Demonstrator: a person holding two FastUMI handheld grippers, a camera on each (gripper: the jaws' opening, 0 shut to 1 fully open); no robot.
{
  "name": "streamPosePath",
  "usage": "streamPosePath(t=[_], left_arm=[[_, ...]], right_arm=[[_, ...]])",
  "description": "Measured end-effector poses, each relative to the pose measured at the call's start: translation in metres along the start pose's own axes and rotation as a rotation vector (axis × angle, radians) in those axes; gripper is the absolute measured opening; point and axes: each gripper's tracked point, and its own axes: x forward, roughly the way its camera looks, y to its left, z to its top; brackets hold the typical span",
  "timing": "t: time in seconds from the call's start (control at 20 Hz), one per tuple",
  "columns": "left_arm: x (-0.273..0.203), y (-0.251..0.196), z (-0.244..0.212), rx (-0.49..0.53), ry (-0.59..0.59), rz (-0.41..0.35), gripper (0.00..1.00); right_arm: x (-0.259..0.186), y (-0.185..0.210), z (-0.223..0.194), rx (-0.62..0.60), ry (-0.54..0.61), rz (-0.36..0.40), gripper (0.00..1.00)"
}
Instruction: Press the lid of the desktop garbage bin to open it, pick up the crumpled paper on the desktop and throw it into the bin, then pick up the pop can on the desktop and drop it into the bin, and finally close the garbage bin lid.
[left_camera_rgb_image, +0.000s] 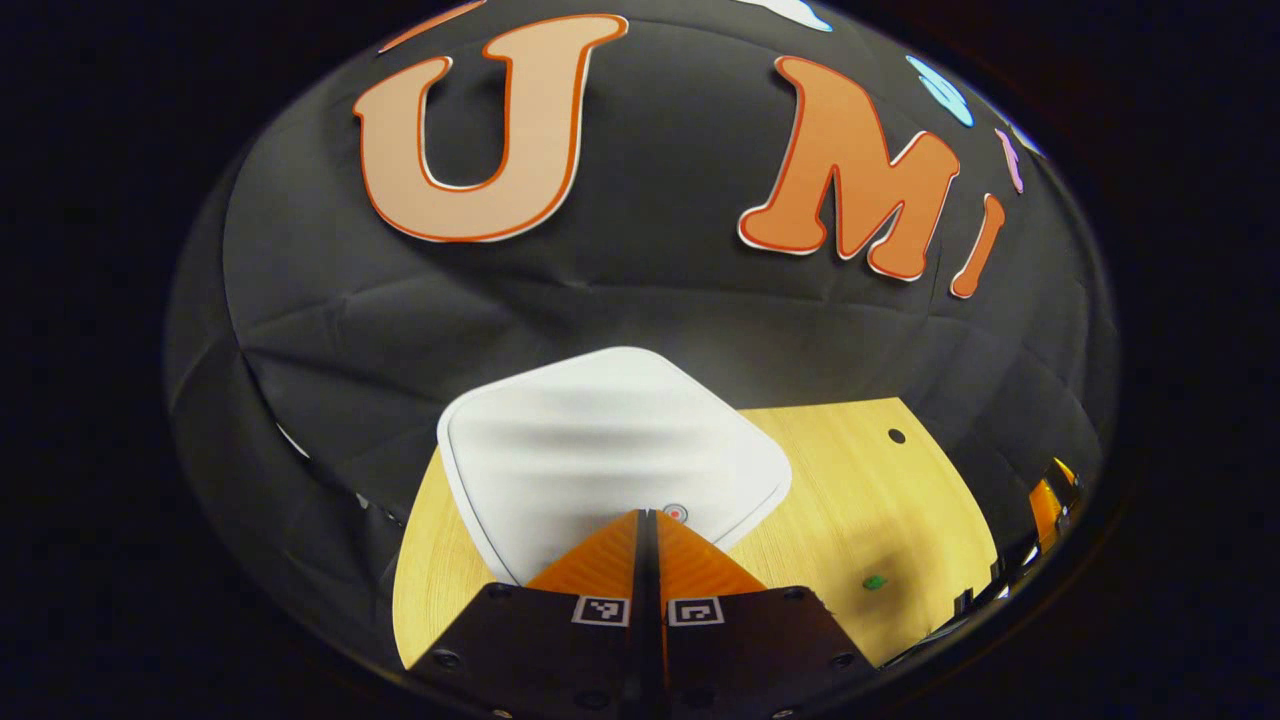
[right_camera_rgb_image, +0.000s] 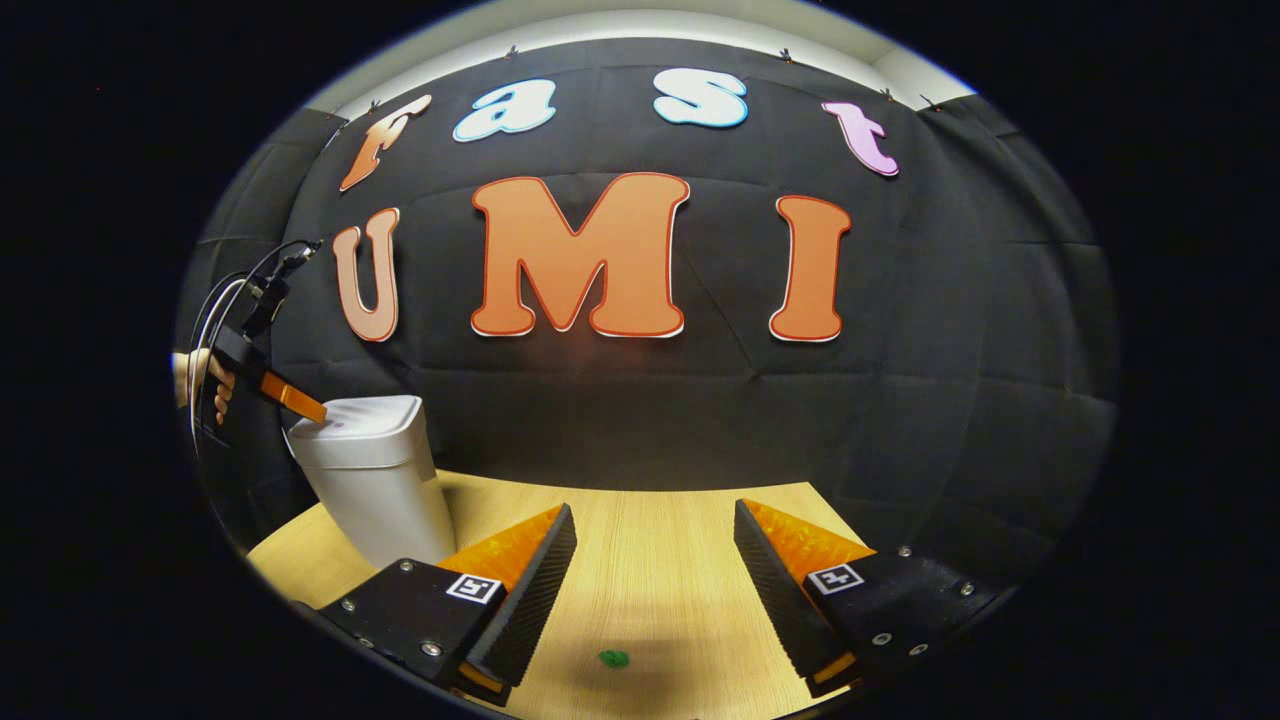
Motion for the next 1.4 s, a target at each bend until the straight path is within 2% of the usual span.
streamPosePath(t=[0.2,0.35,0.5,0.6,0.75,0.95,1.05,1.4], left_arm=[[0.002,0.000,-0.006,0.052,0.037,-0.006,0.01],[0.003,-0.001,-0.005,0.011,-0.007,-0.022,0.01],[0.002,0.000,0.000,0.017,-0.067,-0.024,0.01],[-0.003,0.000,0.004,-0.009,-0.095,-0.011,0.00],[-0.009,0.006,0.014,0.015,-0.116,0.049,0.00],[-0.043,0.008,0.055,0.054,-0.259,0.129,0.00],[-0.061,0.000,0.072,0.046,-0.340,0.145,0.00],[-0.110,-0.030,0.078,-0.095,-0.510,0.140,0.00]], right_arm=[[0.002,0.006,-0.005,0.010,0.021,0.012,0.95],[-0.002,0.006,0.000,0.023,0.006,0.004,0.95],[-0.005,0.006,0.001,0.008,0.007,0.006,0.95],[-0.009,0.004,0.006,0.017,0.001,0.006,0.95],[-0.010,0.000,0.009,0.030,-0.001,-0.001,0.95],[-0.015,0.002,0.011,0.025,-0.009,0.001,0.95],[-0.016,0.002,0.012,0.022,-0.011,0.001,0.95],[-0.021,-0.002,0.018,0.036,-0.026,-0.010,0.95]])
